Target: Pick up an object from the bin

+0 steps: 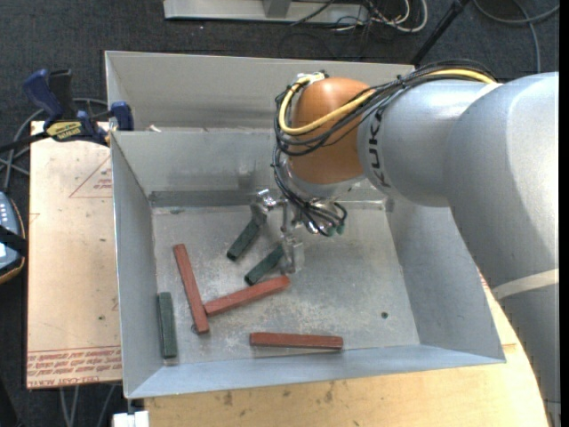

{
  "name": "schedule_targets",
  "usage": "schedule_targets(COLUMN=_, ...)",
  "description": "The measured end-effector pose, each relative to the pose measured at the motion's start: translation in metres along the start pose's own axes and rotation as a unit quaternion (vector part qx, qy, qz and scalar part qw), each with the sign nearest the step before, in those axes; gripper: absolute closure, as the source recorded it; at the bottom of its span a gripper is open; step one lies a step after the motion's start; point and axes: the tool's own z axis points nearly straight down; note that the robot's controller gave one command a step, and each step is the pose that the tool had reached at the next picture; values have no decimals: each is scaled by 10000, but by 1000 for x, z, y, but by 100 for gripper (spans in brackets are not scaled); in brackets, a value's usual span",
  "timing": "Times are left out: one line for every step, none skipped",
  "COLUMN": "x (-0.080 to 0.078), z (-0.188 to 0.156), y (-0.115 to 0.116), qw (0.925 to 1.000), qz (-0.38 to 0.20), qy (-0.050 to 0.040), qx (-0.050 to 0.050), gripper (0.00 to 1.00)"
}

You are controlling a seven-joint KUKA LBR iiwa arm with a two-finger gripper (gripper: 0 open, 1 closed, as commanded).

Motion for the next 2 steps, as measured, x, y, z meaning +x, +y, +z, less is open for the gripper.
schedule_targets(x=-1, z=-3, y=-3, qw=10000, qz=32, qy=-27, qx=10, gripper=100)
schedule_targets(x=-6, z=-154, y=24, qw=9896, qz=-1439, qy=-17, qx=10, gripper=100)
